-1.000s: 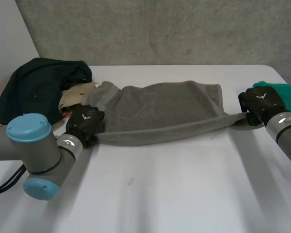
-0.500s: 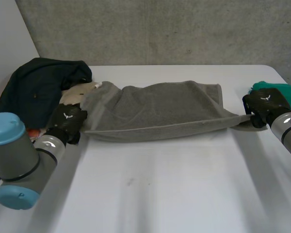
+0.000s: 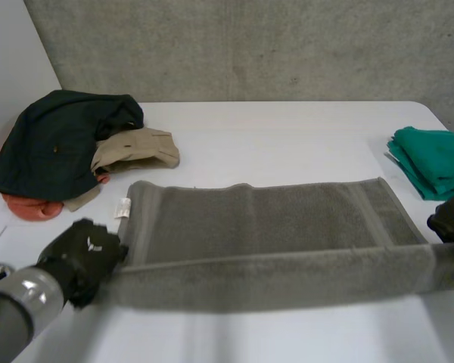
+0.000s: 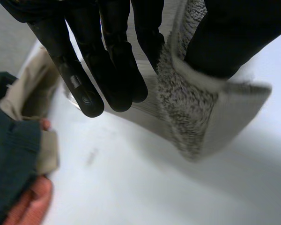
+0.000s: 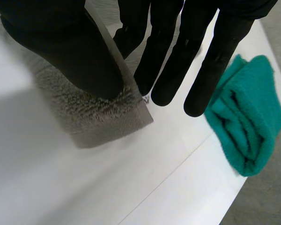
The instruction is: Fold the laundry.
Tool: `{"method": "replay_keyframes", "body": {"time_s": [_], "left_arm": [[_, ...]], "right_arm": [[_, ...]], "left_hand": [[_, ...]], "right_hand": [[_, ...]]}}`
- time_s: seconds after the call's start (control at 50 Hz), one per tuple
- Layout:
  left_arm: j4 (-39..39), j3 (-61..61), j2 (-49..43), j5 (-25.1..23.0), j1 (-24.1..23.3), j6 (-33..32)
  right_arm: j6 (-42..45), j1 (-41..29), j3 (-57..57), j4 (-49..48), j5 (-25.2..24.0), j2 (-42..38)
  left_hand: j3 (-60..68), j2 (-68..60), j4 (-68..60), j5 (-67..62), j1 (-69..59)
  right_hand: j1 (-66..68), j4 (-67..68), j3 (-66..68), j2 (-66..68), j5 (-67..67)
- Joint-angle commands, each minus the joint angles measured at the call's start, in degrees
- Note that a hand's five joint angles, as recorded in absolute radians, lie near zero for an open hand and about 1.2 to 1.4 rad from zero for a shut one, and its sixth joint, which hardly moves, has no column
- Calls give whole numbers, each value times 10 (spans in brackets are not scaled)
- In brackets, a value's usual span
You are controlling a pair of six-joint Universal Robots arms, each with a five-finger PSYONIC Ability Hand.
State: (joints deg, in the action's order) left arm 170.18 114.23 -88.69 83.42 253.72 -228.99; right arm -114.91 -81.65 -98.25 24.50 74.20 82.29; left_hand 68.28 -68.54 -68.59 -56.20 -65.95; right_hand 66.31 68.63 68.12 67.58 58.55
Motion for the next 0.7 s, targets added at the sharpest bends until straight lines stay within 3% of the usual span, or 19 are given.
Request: {"method": "replay_keyframes", "body": {"time_s": [0.02,0.1,0.26,0.48,0.5,0.52,0.54,0.56,0.7], "left_arm": [[147,-80,-128,3,-3,0],[193,-151,-211,9,-21,-1],[206,-327,-358,78,-40,4],[204,-476,-470,87,-45,2],[204,-481,-474,86,-45,2],[205,-487,-477,86,-46,2],[206,-496,-481,88,-51,0],[207,-500,-482,88,-53,1],[207,-490,-468,89,-69,11]], "right_arm": [[-60,-23,40,-117,0,-92],[-88,-58,70,-165,2,-121],[-123,-99,160,-282,28,-232],[-132,-138,298,-310,42,-353],[-133,-141,306,-316,45,-360],[-134,-142,311,-323,48,-367],[-139,-148,319,-341,60,-375],[-142,-150,321,-348,68,-377],[-202,-154,289,-354,106,-321]], "left_hand": [[117,-115,-114,-138,-140],[117,-115,-114,-138,-140],[117,-115,-114,-138,-140],[117,-115,-114,-138,-140],[16,-13,-13,-37,-39],[-153,156,157,133,130],[-518,521,521,497,495],[-583,585,586,562,560],[-581,583,584,560,557]], "right_hand": [[137,114,119,124,114],[137,114,119,124,114],[137,114,119,124,114],[137,114,119,124,114],[137,114,119,124,114],[-51,-74,-69,-63,-73],[-496,-519,-514,-508,-518],[-563,-586,-581,-576,-586],[-563,-586,-581,-576,-586]]}}
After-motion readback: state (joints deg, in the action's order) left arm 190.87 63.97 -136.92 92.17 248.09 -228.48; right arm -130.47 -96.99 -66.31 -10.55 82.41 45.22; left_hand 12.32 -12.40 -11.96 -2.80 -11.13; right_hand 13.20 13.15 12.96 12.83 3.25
